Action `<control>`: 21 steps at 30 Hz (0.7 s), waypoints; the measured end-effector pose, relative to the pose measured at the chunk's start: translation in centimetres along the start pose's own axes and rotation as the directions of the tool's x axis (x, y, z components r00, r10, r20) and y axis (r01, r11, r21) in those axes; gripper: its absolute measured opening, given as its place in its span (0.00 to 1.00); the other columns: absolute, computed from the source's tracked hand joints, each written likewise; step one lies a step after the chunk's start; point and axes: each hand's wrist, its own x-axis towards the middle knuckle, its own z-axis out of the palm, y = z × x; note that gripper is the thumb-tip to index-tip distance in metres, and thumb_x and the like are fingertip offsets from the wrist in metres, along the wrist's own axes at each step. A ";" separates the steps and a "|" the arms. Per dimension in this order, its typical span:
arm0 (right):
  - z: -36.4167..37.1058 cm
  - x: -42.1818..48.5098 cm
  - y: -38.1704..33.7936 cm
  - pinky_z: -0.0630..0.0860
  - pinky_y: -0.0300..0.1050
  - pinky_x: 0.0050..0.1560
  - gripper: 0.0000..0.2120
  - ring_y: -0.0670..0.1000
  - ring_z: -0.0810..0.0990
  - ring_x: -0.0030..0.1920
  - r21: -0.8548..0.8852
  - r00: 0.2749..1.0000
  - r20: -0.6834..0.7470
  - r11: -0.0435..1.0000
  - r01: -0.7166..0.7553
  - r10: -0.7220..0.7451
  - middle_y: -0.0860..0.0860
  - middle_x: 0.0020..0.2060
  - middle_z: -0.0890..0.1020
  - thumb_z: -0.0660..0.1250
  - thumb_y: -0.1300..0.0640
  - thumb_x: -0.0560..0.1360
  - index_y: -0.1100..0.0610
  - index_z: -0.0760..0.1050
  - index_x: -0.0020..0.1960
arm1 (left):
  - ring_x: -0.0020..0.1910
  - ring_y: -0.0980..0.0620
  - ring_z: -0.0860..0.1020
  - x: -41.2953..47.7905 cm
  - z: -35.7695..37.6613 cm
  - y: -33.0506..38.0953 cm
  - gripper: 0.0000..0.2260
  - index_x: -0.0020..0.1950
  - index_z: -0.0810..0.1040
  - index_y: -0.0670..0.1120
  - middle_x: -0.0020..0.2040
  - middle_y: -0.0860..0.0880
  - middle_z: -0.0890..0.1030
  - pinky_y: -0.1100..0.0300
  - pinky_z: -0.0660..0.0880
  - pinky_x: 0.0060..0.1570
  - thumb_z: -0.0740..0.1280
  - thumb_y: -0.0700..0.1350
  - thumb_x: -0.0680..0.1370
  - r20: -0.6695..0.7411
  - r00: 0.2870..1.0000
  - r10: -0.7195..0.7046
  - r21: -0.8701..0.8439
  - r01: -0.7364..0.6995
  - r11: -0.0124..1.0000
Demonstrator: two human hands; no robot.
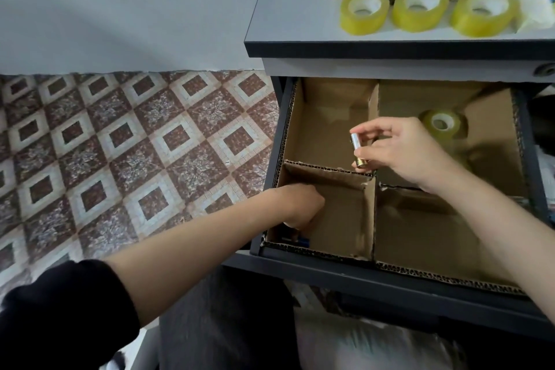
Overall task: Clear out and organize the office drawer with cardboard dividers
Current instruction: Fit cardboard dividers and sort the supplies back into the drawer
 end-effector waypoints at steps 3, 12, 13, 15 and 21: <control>0.0 0.0 0.0 0.80 0.38 0.34 0.16 0.54 0.82 0.37 0.001 1.000 0.003 1.000 0.008 -0.008 0.53 0.39 0.78 0.70 0.73 0.68 0.53 0.78 0.45 | 0.50 0.43 0.79 -0.1 0.0 0.1 0.09 0.53 0.81 0.40 0.53 0.42 0.81 0.56 0.75 0.46 0.64 0.36 0.76 -0.009 1.000 -0.014 0.084 0.014 0.996; -0.2 -1.4 -0.6 0.81 0.41 0.33 0.19 0.49 0.80 0.32 -0.003 0.999 0.046 1.000 -0.009 0.009 0.54 0.35 0.78 0.70 0.73 0.69 0.57 0.78 0.56 | 0.56 0.50 0.77 -4.6 -0.5 -0.3 0.15 0.62 0.78 0.47 0.58 0.48 0.79 0.55 0.73 0.56 0.63 0.37 0.76 -0.206 0.977 0.061 -0.088 -0.081 0.993; -0.2 -1.8 -0.7 0.81 0.42 0.32 0.19 0.50 0.80 0.32 -0.012 0.998 0.061 1.000 -0.025 0.025 0.55 0.36 0.80 0.70 0.73 0.68 0.58 0.78 0.56 | 0.54 0.51 0.78 -5.4 -0.2 -0.7 0.14 0.59 0.80 0.47 0.56 0.49 0.81 0.55 0.74 0.57 0.64 0.37 0.76 -0.310 0.948 0.072 -0.165 -0.128 0.978; -0.2 -2.3 -1.0 0.81 0.42 0.31 0.15 0.49 0.80 0.31 -0.053 0.992 0.111 0.998 -0.047 0.052 0.55 0.35 0.81 0.70 0.73 0.68 0.62 0.80 0.53 | 0.51 0.51 0.79 -6.4 0.8 -1.8 0.10 0.52 0.82 0.44 0.53 0.48 0.81 0.56 0.74 0.56 0.64 0.37 0.75 -0.650 0.760 0.030 -0.256 -0.256 0.932; 4.0 -4.0 -1.6 0.81 0.40 0.34 0.05 0.48 0.81 0.30 -0.400 0.905 0.393 0.916 0.007 0.164 0.55 0.34 0.82 0.70 0.68 0.70 0.62 0.80 0.45 | 0.69 0.61 0.64 -6.1 3.5 -3.5 0.17 0.67 0.71 0.50 0.70 0.55 0.67 0.71 0.62 0.66 0.55 0.43 0.79 -0.746 0.453 -0.488 -0.661 -0.418 0.623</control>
